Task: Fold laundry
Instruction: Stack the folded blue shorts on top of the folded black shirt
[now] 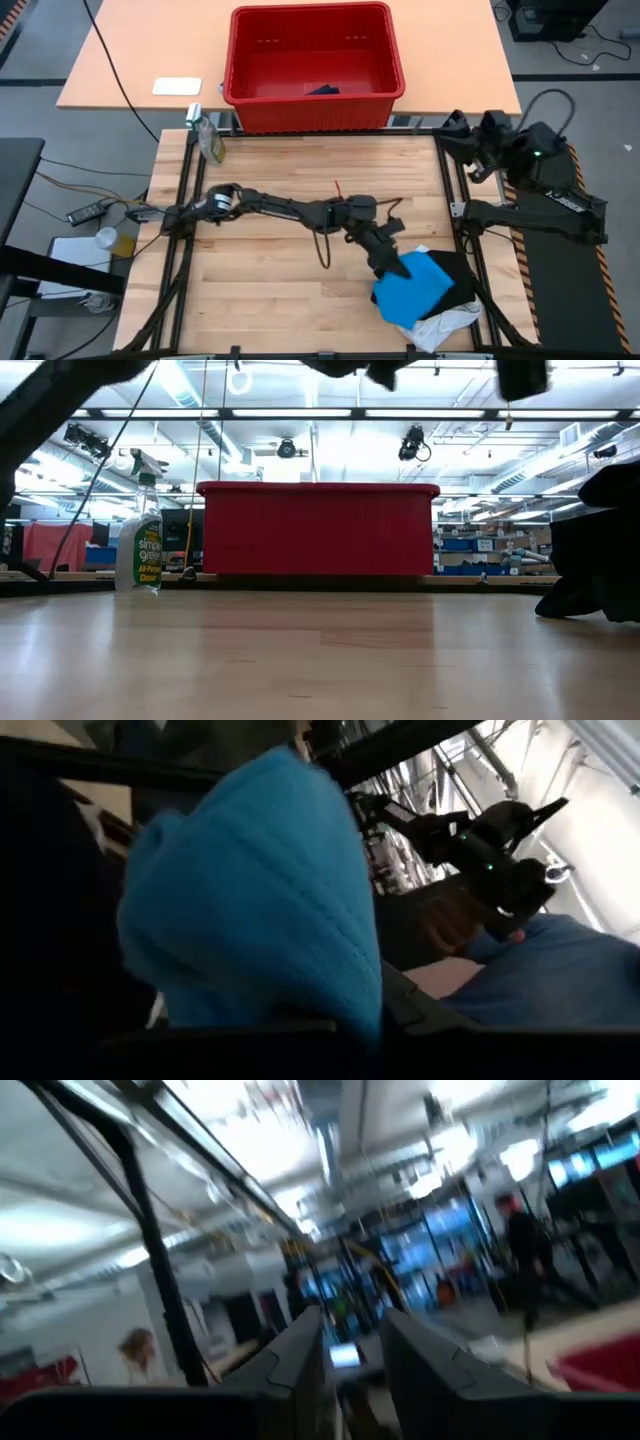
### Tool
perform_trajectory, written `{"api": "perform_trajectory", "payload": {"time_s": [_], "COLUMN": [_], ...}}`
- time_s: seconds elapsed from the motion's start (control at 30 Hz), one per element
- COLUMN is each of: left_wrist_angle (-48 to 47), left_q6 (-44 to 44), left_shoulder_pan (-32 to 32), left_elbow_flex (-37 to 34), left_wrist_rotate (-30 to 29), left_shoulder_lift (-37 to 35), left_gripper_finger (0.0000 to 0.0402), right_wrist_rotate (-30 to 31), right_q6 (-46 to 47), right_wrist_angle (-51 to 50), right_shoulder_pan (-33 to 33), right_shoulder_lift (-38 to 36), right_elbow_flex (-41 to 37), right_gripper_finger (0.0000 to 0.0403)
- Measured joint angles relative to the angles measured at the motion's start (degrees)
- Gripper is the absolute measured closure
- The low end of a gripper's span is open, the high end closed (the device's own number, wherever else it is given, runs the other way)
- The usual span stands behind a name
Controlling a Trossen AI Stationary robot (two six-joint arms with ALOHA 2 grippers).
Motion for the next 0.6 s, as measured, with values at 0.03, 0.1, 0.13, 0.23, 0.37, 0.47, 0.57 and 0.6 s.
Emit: {"api": "perform_trajectory", "payload": {"time_s": [0.03,0.1,0.13,0.23,0.37,0.47,0.57,0.6], "left_wrist_angle": [-0.47,0.43,0.14,0.76,2.7,3.7,3.9,3.78], "left_q6": [-0.59,-1.7,-2.13,-3.96,-7.09,-10.68,-11.07,-11.05], "left_shoulder_pan": [-0.24,-0.62,-0.62,-0.58,-0.89,-0.93,-1.05,-1.18], "left_elbow_flex": [2.46,7.91,10.34,17.08,19.25,18.27,18.27,18.27], "left_wrist_rotate": [-0.01,-1.91,-2.71,-5.43,-10.51,-14.13,-14.09,-13.79], "left_shoulder_lift": [1.45,4.88,6.26,10.8,15.9,18.11,19.78,20.39], "left_gripper_finger": [0.0389,0.0389,0.0389,0.0387,0.0386,0.0385,0.0385,0.0385], "right_wrist_rotate": [-0.27,-0.73,-0.78,-0.75,-0.62,-0.59,0.07,0.05], "right_q6": [0.78,2.58,3.31,5.17,6.25,6.22,5.68,5.23], "right_wrist_angle": [1.6,3.02,3.04,3.33,3.78,3.86,3.35,3.39], "right_shoulder_pan": [-0.24,-0.56,-0.72,-0.86,-0.84,-0.86,-0.88,-0.9], "right_shoulder_lift": [-0.06,-0.07,-0.01,0.04,0.04,0.01,0.16,0.23], "right_elbow_flex": [0.02,0.04,0.04,0.04,0.04,0.04,0.02,0.02], "right_gripper_finger": [0.029,0.029,0.029,0.029,0.029,0.029,0.029,0.029]}}
